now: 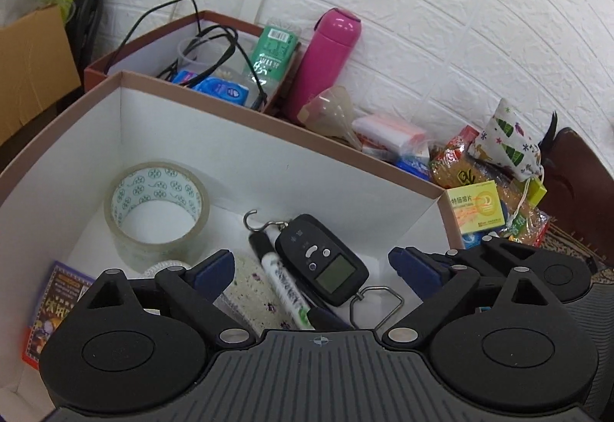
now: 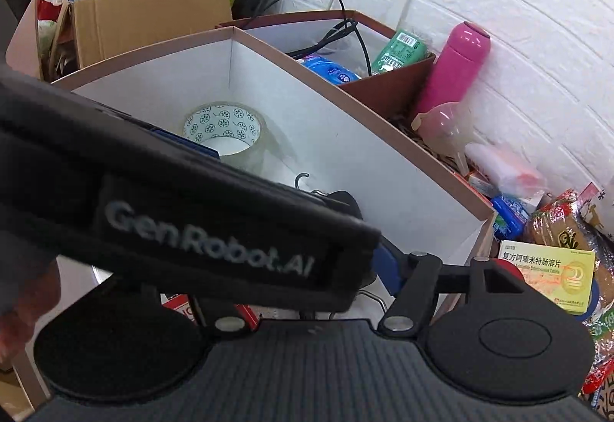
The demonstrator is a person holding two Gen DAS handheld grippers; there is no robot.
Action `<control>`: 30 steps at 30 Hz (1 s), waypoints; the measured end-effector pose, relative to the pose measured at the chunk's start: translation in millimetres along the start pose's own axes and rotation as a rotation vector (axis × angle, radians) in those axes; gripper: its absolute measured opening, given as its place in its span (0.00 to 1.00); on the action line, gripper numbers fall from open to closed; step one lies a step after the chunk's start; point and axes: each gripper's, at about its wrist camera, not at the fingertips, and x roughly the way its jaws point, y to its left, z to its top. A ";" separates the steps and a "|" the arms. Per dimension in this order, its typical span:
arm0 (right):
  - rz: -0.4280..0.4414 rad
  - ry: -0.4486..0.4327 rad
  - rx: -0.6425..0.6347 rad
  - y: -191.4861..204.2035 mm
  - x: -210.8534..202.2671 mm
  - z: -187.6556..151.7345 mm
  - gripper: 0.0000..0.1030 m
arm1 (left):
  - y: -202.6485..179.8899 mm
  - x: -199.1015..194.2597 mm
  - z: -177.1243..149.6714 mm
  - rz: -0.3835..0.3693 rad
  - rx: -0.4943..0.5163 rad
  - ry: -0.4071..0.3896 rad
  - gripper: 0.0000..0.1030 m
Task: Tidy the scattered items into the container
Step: 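Move both tools back over the pile of items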
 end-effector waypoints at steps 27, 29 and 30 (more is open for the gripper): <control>-0.037 -0.249 0.188 -46.6 -102.8 -35.2 0.96 | -89.5 -47.5 -23.5 -0.099 0.065 -0.121 0.97; -0.076 -0.256 0.200 -54.2 -115.7 -47.5 0.96 | -107.8 -45.5 -31.8 -0.128 0.093 -0.117 0.97; -0.100 -0.258 0.202 -57.8 -121.7 -54.7 0.96 | -117.6 -43.2 -36.7 -0.144 0.113 -0.111 0.97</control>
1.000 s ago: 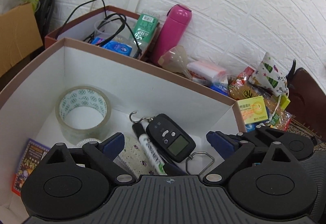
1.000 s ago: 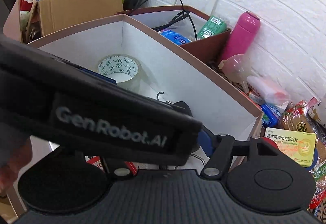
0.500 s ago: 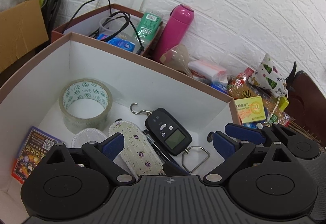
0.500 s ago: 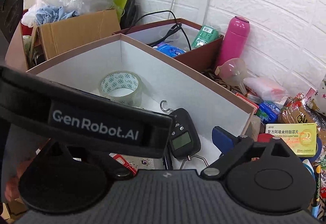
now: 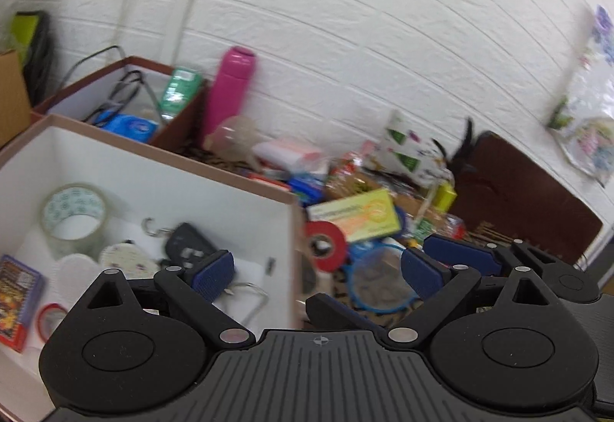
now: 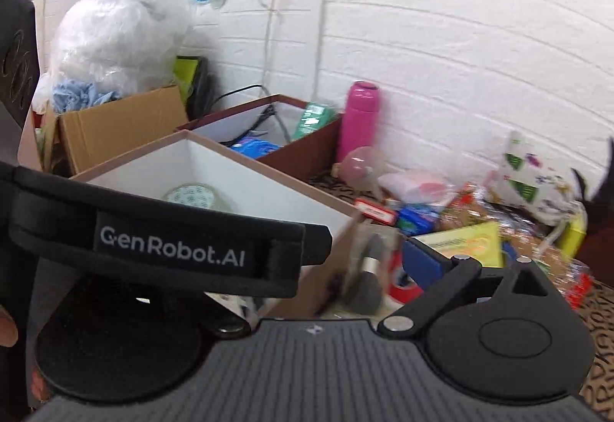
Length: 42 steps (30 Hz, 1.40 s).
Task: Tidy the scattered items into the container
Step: 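Move both tools back over the pile of items, then grasp the blue handle of the magnifying glass with the right tool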
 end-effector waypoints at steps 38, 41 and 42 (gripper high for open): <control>-0.173 0.222 0.179 -118.6 84.9 -110.1 0.59 | -42.3 147.9 -64.8 0.056 0.028 0.126 0.80; -0.158 0.228 0.190 -120.4 89.7 -112.3 0.38 | -43.0 143.0 -62.8 0.047 0.018 0.135 0.86; -0.141 0.228 0.207 -122.1 89.8 -112.6 0.25 | -42.1 141.3 -62.1 0.041 0.007 0.139 0.86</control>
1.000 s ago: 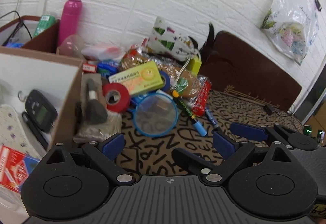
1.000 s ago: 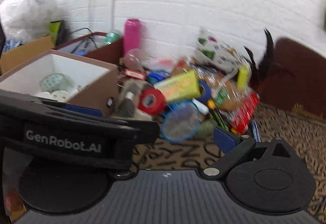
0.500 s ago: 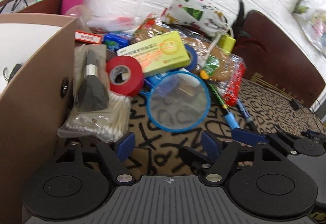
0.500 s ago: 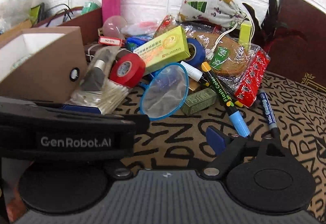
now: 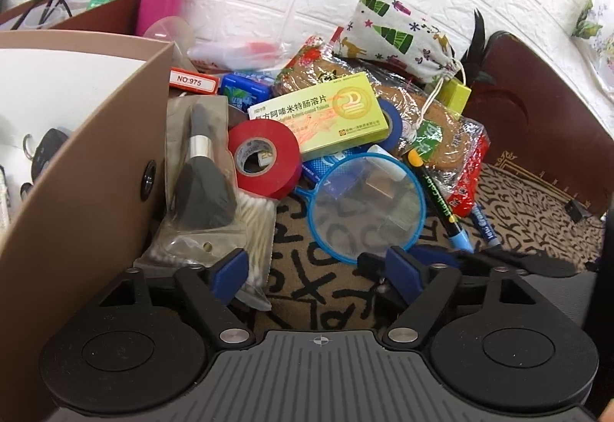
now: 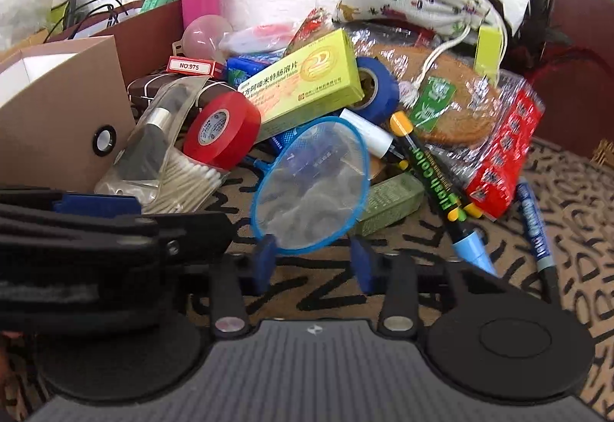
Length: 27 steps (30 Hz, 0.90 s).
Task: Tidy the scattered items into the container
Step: 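Grasp the blue handle of the magnifying glass with the right tool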
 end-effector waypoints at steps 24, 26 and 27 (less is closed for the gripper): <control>-0.014 -0.020 0.056 -19.9 -24.0 2.2 0.33 | -5.4 -4.3 -20.8 0.098 0.109 0.019 0.89; -0.003 -0.040 0.061 -22.8 -25.1 3.1 0.33 | -7.2 -0.4 -21.1 0.094 0.139 0.024 0.89; 0.011 -0.047 0.067 -24.3 -24.8 4.1 0.33 | -7.9 2.0 -21.2 0.093 0.151 0.028 0.89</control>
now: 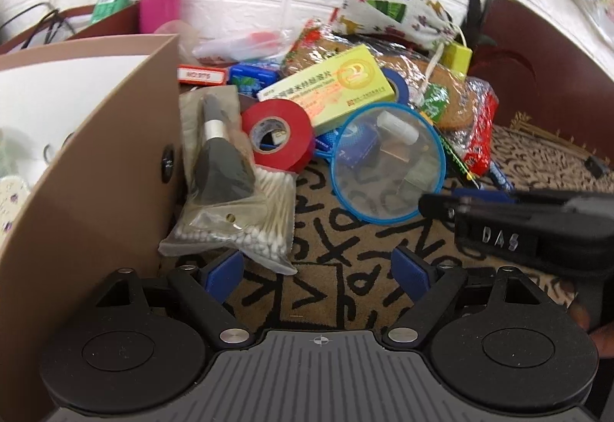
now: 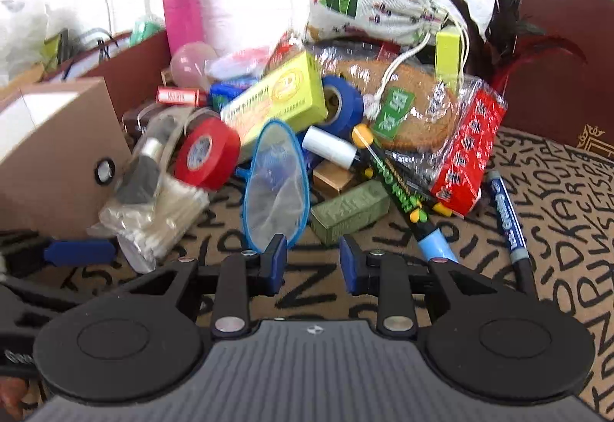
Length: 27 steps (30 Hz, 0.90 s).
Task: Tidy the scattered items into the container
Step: 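Grasp the blue handle of the magnifying glass with the right tool, then lift the magnifying glass with the right tool while the left tool reaches its handle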
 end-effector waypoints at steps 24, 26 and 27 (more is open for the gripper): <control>-0.029 0.084 -0.090 17.5 -80.1 -47.2 0.03 | 4.0 -43.9 -20.5 -0.126 -0.111 0.041 0.89; -0.015 0.098 -0.113 25.8 -91.6 -57.1 0.03 | 7.1 -48.8 -20.7 -0.132 -0.143 0.047 0.89; -0.008 0.106 -0.134 32.0 -96.2 -61.5 0.03 | 8.3 -51.6 -20.6 -0.135 -0.154 0.048 0.89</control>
